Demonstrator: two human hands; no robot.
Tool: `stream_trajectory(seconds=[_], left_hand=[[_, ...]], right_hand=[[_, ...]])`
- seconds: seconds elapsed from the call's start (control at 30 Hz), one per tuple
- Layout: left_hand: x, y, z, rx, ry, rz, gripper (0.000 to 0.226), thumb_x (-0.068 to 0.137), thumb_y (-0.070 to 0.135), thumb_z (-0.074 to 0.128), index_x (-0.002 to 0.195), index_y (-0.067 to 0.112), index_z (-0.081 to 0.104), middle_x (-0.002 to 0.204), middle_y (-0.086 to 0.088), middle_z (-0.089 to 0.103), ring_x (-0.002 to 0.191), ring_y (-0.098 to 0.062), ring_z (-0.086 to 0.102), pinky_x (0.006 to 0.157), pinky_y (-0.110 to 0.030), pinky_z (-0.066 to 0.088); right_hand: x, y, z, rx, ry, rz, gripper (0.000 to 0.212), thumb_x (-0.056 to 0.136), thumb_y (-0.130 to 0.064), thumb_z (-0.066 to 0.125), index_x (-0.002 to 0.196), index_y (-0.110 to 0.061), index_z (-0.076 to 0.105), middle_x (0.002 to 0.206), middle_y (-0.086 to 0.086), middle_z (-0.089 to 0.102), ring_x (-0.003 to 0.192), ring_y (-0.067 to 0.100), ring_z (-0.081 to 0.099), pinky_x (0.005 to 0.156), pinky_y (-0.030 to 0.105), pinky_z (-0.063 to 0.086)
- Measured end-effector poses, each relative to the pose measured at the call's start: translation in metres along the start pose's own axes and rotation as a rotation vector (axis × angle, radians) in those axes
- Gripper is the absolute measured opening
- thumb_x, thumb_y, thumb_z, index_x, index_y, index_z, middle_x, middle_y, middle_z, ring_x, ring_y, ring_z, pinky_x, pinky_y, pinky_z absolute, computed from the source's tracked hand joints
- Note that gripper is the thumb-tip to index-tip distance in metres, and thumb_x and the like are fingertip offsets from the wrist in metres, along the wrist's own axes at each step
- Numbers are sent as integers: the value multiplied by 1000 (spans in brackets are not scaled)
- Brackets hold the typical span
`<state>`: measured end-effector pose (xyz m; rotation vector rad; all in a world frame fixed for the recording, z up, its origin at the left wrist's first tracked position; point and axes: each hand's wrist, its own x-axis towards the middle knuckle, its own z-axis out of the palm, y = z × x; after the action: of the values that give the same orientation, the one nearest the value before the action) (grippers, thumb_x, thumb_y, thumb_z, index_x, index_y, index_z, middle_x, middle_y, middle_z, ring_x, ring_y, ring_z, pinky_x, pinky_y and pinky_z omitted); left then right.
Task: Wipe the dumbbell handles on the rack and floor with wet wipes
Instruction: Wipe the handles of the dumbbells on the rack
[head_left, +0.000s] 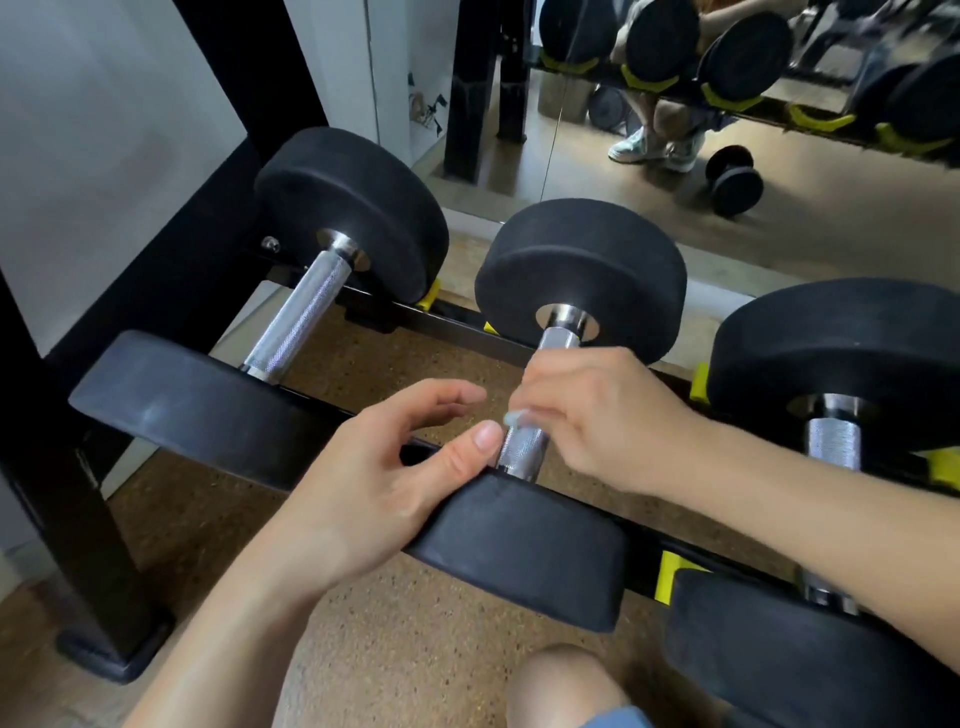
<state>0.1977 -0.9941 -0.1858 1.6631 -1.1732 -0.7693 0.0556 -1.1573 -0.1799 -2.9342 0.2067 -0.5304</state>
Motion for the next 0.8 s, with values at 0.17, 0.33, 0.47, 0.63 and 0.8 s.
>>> stream_trajectory(seconds=[0.17,0.33,0.47,0.63,0.8], left_hand=[[2,1,2,-23,40,28,49,75,65,53,111,33,66,111,22,67,111,5,58,101,-36,45],[4,5,2,-6,26,49,33,84,54,61,105,30,70,100,21,69,96,5,62,84,-16,45],[9,8,3,-72,2,24,22,83,40,62,93,25,74,88,17,71,81,6,61,73,-7,41],[24,7,-2,-6,16,13,13,90,20,65,89,28,75,80,17,71,75,4,62,71,-9,42],[36,12,0,13,56,33,17,88,8,66,90,23,74,65,21,65,60,7,54,63,-8,40]], right_hand=[[14,20,-14,-165,161,11,14,72,-2,63,66,-12,70,65,4,60,62,28,62,48,31,51],[0,-1,0,-73,-28,-63,27,83,-17,46,73,-12,71,71,4,60,59,30,59,47,34,50],[17,17,-12,-190,102,73,18,65,4,74,63,-13,70,63,4,59,62,29,63,47,32,52],[8,10,-9,-95,3,53,14,79,-8,63,70,-14,71,67,3,59,62,27,61,48,35,52],[1,-4,-6,-103,-100,11,15,63,0,77,67,-12,68,67,4,54,53,29,55,42,29,46]])
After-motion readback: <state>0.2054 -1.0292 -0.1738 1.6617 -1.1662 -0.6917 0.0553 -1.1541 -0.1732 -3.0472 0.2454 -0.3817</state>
